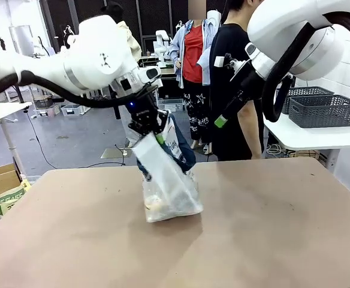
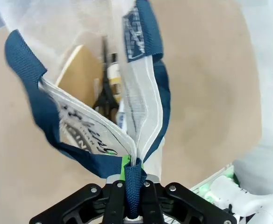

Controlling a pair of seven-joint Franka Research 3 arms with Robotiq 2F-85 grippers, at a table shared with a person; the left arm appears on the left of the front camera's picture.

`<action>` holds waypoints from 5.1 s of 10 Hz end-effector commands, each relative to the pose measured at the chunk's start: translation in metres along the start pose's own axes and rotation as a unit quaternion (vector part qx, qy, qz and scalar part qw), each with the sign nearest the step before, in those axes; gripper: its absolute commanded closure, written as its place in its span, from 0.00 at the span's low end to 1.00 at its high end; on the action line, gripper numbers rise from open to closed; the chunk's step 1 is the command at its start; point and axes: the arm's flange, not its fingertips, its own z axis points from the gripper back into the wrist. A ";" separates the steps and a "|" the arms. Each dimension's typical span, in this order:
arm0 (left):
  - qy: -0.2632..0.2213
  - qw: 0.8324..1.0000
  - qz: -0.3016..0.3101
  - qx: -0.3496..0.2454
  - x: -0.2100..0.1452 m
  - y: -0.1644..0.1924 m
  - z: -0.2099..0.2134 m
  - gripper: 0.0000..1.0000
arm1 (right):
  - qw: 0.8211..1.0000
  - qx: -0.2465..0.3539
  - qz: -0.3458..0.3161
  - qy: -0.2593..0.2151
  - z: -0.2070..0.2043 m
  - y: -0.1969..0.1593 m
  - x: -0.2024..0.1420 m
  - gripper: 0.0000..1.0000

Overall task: Transfer purchased items from the store into the shopping bag.
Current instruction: Move the Reusable shopping bag to the right side of the table.

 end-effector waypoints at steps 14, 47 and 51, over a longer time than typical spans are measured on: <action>-0.001 0.959 0.084 0.269 -0.063 0.166 0.109 1.00 | 1.000 -0.002 -0.001 0.009 0.001 0.002 0.001 0.00; -0.035 0.935 0.137 0.326 -0.138 0.246 0.116 0.00 | 1.000 -0.002 -0.001 0.009 0.001 0.002 0.001 0.00; -0.033 0.935 0.132 0.326 -0.138 0.243 0.123 0.00 | 1.000 -0.002 -0.001 0.009 0.001 0.002 0.001 0.00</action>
